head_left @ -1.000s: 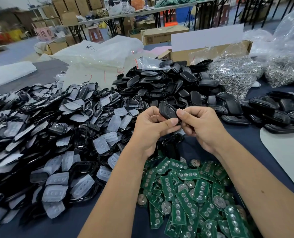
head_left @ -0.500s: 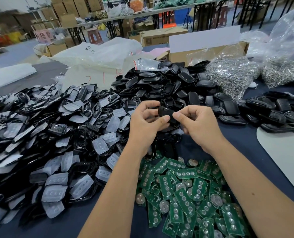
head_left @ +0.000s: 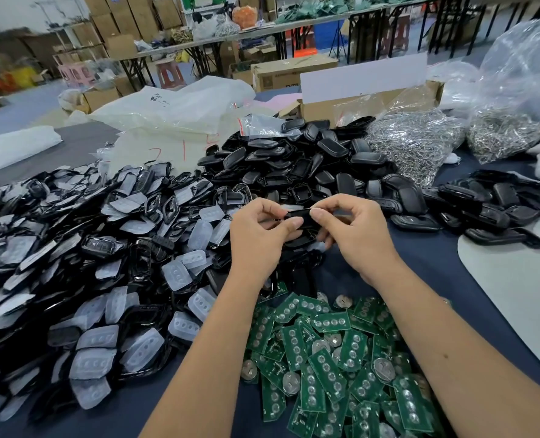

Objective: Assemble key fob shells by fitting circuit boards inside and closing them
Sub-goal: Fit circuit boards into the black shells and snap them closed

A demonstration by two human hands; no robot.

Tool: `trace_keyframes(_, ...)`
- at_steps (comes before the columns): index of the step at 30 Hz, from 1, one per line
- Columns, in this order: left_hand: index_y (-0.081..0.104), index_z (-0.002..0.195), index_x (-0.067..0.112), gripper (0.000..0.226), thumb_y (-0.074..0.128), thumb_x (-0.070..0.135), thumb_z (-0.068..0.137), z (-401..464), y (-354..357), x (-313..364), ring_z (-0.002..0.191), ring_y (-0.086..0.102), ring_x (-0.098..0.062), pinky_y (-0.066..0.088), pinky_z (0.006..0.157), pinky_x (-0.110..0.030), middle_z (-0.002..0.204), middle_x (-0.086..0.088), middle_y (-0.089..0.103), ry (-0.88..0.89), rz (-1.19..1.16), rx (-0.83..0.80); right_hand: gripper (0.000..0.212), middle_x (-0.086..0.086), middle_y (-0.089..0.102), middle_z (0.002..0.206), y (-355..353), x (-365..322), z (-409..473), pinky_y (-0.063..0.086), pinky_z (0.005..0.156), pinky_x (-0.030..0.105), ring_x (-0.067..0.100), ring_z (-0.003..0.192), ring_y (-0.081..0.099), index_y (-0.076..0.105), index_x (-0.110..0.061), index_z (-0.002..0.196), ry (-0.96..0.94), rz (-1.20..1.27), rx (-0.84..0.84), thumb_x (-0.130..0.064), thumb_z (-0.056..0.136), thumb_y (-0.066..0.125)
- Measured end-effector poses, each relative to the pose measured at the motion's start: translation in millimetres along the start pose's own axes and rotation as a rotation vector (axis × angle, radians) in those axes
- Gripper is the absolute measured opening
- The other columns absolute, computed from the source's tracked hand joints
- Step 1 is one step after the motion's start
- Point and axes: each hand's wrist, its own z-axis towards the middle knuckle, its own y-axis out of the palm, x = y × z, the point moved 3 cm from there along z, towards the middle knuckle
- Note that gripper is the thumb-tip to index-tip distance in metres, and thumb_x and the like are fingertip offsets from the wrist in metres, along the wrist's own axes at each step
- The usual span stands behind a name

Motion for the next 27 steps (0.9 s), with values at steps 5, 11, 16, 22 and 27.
trace_keyframes(5,0.062,0.084,0.003,0.021,0.082,-0.004,0.083,15.1,27.4,10.5,0.067,0.075,-0.016,0.065,0.069,-0.033,0.079,-0.014,0.068,-0.098,0.06,-0.052,0.01,0.002,0.069,0.063,-6.4,6.6,2.5,0.047,0.048,0.025,0.015,0.049,0.058,0.076,-0.017,0.087,0.125,0.11,0.217,-0.017,0.097,0.074)
trace_keyframes(11,0.067,0.081,0.006,0.015,0.076,-0.002,0.089,22.6,92.8,18.4,0.065,0.071,-0.022,0.065,0.07,-0.034,0.076,-0.013,0.07,-0.231,0.164,-0.209,0.007,-0.002,0.076,0.081,-54.4,13.2,9.5,0.063,0.07,0.046,0.022,0.07,0.072,0.074,-0.027,0.084,0.201,-0.031,0.61,-0.026,0.089,0.078)
trace_keyframes(16,0.061,0.126,-0.007,0.032,0.058,-0.015,0.095,19.0,141.4,20.2,0.082,0.069,-0.021,0.064,0.072,-0.027,0.098,-0.007,0.066,-0.248,-0.018,-0.358,0.019,-0.011,0.072,0.096,-87.8,7.8,12.4,0.062,0.084,0.048,0.023,0.082,0.077,0.071,-0.03,0.105,0.151,-0.116,0.79,-0.023,0.087,0.073)
trace_keyframes(22,0.064,0.128,0.011,0.041,0.063,-0.004,0.09,19.4,144.2,18.5,0.091,0.066,-0.013,0.055,0.094,-0.031,0.113,0.001,0.068,0.026,0.356,-0.266,0.04,-0.01,0.069,0.12,-93.7,2.9,9.9,0.062,0.086,0.04,0.013,0.087,0.075,0.069,-0.023,0.129,0.136,-0.138,0.831,-0.005,0.093,0.062)
trace_keyframes(27,0.074,0.107,0.011,0.031,0.059,-0.003,0.084,30.3,109.2,17.4,0.102,0.067,-0.02,0.053,0.097,-0.037,0.106,-0.002,0.074,0.15,0.589,-0.11,0.027,-0.012,0.073,0.088,-80.4,-11.6,9.6,0.058,0.077,0.032,0.016,0.074,0.072,0.072,-0.023,0.114,0.032,-0.258,0.673,-0.007,0.094,0.063)
